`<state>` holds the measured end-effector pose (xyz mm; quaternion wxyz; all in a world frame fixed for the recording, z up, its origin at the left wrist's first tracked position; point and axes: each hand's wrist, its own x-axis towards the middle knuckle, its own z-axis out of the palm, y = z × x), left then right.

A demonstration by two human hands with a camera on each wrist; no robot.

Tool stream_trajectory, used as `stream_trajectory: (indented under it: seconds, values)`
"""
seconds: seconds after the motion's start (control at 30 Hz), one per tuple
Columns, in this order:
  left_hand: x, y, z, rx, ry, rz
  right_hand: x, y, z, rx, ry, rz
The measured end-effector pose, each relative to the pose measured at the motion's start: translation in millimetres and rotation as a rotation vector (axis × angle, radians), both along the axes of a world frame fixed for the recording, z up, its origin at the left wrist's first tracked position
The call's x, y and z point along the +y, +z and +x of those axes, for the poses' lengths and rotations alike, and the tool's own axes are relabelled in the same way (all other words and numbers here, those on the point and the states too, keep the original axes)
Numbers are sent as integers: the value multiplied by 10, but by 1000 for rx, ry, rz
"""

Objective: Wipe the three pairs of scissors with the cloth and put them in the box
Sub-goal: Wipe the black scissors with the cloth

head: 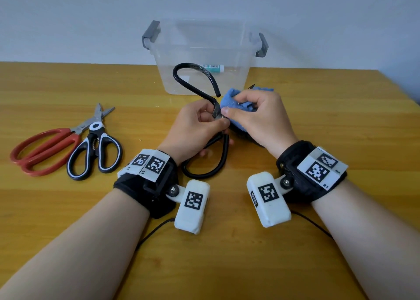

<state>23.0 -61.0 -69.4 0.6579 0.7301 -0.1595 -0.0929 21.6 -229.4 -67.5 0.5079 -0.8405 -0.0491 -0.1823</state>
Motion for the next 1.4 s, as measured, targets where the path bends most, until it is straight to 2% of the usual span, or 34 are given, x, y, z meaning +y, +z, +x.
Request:
stream_trajectory:
  seconds: [0.23, 0.33, 0.47, 0.67, 0.77, 0.87, 0.93, 1.07, 1.17, 1.23, 1.33, 1.4]
  values:
    - [-5, -15, -2, 10, -3, -5, -52, -47, 79, -47, -210, 128]
    - [-10, -14, 7, 1, 6, -3, -48, -12, 21, -61, -148, 183]
    - [3, -20, 19, -16, 0, -3, 18, 10, -8, -40, -46, 4]
    - [-4, -14, -1, 7, -11, -20, -98, 12, 50, -72, -241, 212]
    - [-8, -21, 12, 2, 8, -23, -60, 46, 3, -95, -158, 210]
    - [4, -21, 22, -15, 5, -19, 49, 68, -34, -40, -3, -17]
    - [9, -16, 12, -23, -8, -16, 37, 67, 3, -15, -44, 13]
    - [0, -9, 1, 0, -24, -14, -94, 20, 81, -31, -238, 133]
    - [-9, -9, 4, 5, -3, -8, -138, 21, 81, -86, -295, 219]
    - [-7, -9, 11, 3, 21, -12, -100, 44, 71, -119, -230, 215]
    - [-6, -10, 18, -9, 33, -17, 29, 71, 14, -33, 1, 17]
    - [6, -10, 15, -17, 16, -17, 27, 54, 25, -17, -18, 5]
